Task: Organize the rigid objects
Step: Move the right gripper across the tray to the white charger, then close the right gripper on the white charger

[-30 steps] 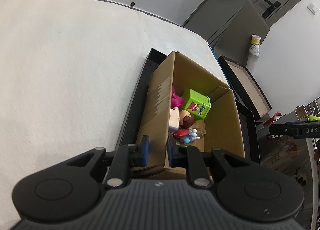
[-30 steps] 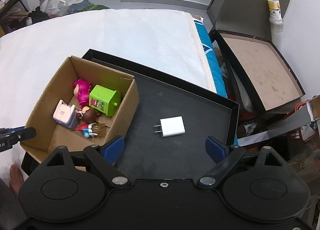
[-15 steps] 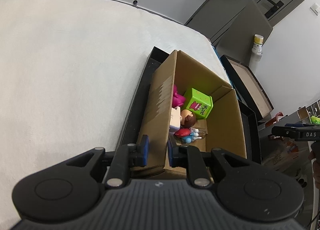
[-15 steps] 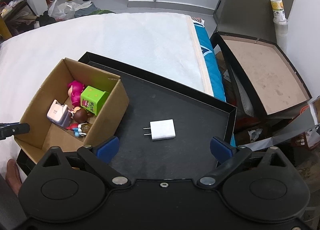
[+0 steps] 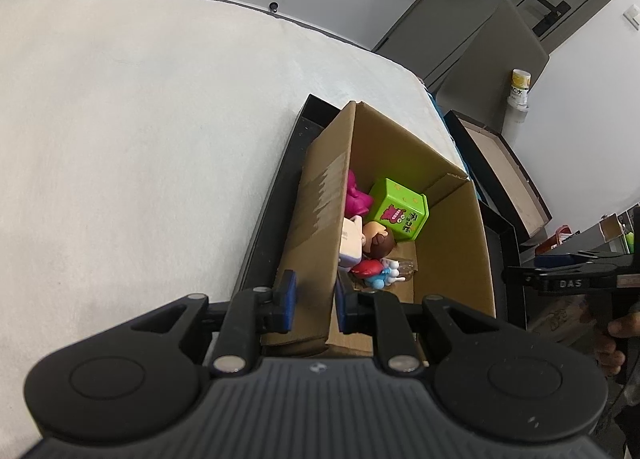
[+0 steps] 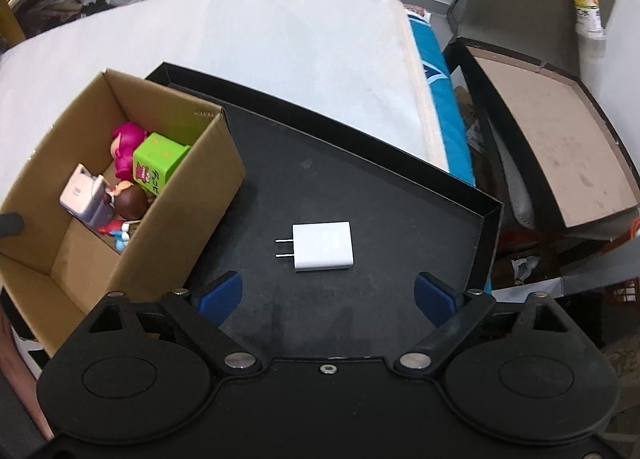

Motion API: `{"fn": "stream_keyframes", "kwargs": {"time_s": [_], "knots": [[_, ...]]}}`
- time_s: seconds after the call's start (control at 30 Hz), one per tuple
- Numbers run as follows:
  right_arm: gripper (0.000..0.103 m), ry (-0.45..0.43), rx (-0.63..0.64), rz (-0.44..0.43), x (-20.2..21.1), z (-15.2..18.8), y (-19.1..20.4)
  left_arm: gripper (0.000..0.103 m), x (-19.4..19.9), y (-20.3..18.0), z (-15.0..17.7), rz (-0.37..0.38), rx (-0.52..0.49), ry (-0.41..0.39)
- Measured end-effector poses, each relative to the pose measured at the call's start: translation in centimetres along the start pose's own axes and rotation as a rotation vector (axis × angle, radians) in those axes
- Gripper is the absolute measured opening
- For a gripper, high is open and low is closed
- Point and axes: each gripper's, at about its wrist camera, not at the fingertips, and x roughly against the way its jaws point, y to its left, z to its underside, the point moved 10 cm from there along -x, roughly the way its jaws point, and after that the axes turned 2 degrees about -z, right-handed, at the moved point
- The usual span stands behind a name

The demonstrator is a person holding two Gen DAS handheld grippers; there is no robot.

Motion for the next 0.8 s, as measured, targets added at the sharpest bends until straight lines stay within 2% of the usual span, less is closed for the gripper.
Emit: {"fn": "stream_keyframes", "kwargs": {"time_s": [0.43,0.8], "knots": [[0.091,0.027,-0.011,-0.041,-4.3,-0.6,0.6,0.018,-0.2,-0.1,0.0,-0.006,-0.004,-0.004],[0.091,0.061,-0.033,-0.015,-7.4,-0.3,0.9,0.018,-0.4,-0.1,-0.1,-0.001,-0.004,-0.004]]}}
